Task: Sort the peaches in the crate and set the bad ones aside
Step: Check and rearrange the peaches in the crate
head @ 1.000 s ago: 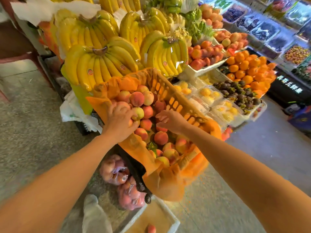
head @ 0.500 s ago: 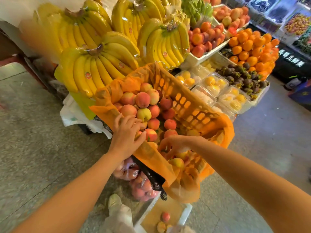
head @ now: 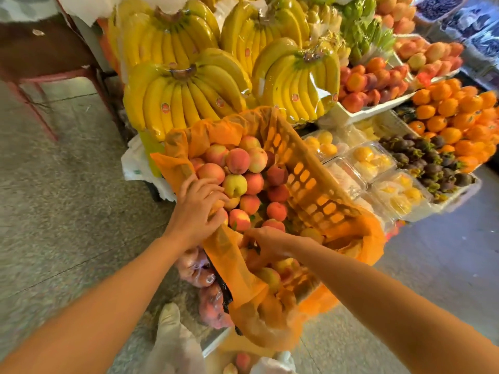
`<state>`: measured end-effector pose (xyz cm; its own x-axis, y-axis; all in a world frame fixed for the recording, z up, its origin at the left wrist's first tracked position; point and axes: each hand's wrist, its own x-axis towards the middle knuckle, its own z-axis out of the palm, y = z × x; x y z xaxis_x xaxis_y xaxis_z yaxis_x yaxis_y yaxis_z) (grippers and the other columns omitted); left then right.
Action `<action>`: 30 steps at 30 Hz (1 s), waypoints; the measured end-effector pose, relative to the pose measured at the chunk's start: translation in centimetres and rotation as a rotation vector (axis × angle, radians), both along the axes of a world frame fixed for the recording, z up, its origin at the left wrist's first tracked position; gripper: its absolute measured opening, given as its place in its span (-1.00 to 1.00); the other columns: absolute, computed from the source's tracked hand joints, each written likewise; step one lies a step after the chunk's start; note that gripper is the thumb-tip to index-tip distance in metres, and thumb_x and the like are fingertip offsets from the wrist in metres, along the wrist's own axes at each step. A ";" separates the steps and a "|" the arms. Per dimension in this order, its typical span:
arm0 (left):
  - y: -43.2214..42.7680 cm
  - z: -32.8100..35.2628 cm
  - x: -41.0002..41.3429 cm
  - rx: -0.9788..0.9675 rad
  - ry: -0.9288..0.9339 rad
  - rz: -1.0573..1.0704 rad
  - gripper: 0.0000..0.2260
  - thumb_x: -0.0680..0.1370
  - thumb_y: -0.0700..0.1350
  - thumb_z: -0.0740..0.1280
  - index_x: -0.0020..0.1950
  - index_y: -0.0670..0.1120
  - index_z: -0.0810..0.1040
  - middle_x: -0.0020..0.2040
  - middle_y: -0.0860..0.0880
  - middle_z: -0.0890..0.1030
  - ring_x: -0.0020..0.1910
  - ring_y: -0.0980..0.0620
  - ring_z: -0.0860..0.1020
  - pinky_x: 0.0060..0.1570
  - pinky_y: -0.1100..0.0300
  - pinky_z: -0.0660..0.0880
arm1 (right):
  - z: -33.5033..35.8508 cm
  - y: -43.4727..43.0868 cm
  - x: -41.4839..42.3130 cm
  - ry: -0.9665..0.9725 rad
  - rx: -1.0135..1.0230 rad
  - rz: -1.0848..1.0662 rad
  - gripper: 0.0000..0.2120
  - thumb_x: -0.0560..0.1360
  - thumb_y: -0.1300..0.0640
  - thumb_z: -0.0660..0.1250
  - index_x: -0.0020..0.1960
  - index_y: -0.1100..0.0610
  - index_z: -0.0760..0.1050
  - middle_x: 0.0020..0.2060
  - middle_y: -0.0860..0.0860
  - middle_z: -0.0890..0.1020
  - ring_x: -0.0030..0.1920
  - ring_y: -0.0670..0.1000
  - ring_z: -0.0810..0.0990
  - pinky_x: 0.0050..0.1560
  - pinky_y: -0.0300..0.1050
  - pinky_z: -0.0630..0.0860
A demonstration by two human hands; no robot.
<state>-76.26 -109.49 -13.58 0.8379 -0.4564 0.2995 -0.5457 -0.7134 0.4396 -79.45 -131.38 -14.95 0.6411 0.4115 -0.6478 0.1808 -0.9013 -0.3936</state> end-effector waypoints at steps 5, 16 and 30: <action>-0.1 0.3 -0.1 -0.002 -0.004 0.040 -0.71 0.47 0.08 0.18 0.02 0.02 0.61 0.16 0.04 0.57 0.34 0.02 0.37 0.47 0.00 -0.04 | 1.4 -2.7 2.8 -0.250 0.159 -0.236 -0.44 0.34 -0.08 0.53 0.20 0.13 0.41 -0.02 0.01 0.55 -0.06 0.06 0.53 -0.10 -0.02 0.50; 0.1 -0.2 0.1 -0.038 0.020 0.076 -0.73 0.48 0.08 0.19 0.04 0.02 0.60 0.23 0.05 0.54 0.41 0.01 0.30 0.47 0.05 -0.09 | -2.1 0.7 4.1 -0.389 0.388 -0.388 -0.44 0.31 -0.06 0.56 0.20 0.09 0.43 0.08 -0.03 0.59 -0.05 -0.04 0.54 -0.10 -0.09 0.54; 0.4 0.3 0.2 -0.029 0.019 0.119 -0.72 0.47 0.10 0.20 0.04 0.05 0.60 0.21 0.07 0.55 0.41 0.01 0.30 0.45 0.09 -0.08 | -2.6 -0.5 4.2 -0.236 0.470 -0.341 -0.58 0.39 0.07 0.53 0.20 0.03 0.49 0.09 -0.03 0.56 0.04 0.00 0.56 0.05 -0.05 0.56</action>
<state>-76.03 -109.11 -13.26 0.8914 -0.3443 0.2946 -0.4489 -0.7595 0.4708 -75.27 -131.89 -17.50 0.8902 0.3655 -0.2721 0.0442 -0.6636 -0.7468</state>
